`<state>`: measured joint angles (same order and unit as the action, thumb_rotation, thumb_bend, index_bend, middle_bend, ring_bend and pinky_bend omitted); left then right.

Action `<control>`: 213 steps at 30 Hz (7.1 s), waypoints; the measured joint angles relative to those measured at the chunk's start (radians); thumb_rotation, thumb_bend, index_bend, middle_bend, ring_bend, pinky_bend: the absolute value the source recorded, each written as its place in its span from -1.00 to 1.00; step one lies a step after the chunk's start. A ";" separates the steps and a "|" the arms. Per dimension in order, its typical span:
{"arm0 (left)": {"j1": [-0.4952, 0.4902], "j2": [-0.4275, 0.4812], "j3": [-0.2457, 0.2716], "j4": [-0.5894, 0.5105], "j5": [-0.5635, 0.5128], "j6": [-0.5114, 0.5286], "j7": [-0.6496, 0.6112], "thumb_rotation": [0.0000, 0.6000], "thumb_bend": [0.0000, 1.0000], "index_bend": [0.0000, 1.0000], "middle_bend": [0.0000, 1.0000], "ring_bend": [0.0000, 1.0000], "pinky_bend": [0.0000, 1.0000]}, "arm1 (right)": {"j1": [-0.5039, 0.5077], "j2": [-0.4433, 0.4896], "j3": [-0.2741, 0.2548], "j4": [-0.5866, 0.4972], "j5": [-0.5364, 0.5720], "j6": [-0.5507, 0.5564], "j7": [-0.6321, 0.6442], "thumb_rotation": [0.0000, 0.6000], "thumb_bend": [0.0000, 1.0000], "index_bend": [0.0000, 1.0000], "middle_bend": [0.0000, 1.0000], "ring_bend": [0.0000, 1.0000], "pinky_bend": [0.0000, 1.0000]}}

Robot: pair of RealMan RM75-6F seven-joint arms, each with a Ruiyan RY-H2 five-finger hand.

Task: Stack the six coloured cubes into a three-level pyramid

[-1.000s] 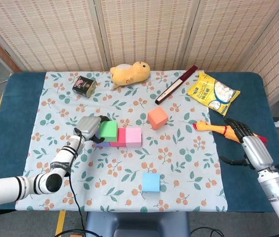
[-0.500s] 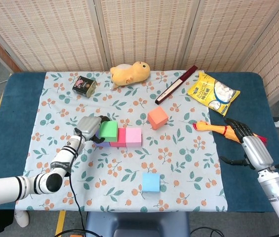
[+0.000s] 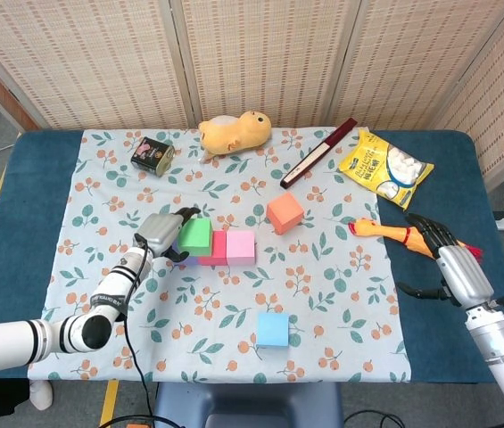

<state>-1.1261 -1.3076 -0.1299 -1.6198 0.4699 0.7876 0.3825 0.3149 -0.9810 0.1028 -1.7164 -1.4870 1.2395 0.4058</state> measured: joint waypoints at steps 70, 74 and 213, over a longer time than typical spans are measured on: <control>0.777 0.159 0.110 0.035 0.801 0.499 -0.548 1.00 -0.37 -0.60 -0.89 -0.80 -0.65 | 0.872 -0.787 0.103 1.128 0.265 -0.908 -0.320 1.00 -0.78 -0.44 -0.27 -0.69 -0.82; 0.790 0.154 0.106 0.039 0.827 0.510 -0.559 1.00 -0.37 -0.59 -0.89 -0.80 -0.65 | 0.842 -0.723 0.115 1.019 0.284 -0.874 -0.322 1.00 -0.78 -0.42 -0.21 -0.61 -0.78; 0.892 0.119 0.102 0.057 0.998 0.514 -0.565 1.00 -0.37 -0.64 -0.99 -0.84 -0.65 | 1.174 -0.615 0.174 0.268 1.591 -0.264 -1.357 1.00 -1.00 -1.00 -0.60 -0.72 -0.82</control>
<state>-0.2340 -1.1887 -0.0281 -1.5633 1.4683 1.3015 -0.1823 1.4888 -1.5962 0.2767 -1.4486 0.1037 0.9758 -0.9515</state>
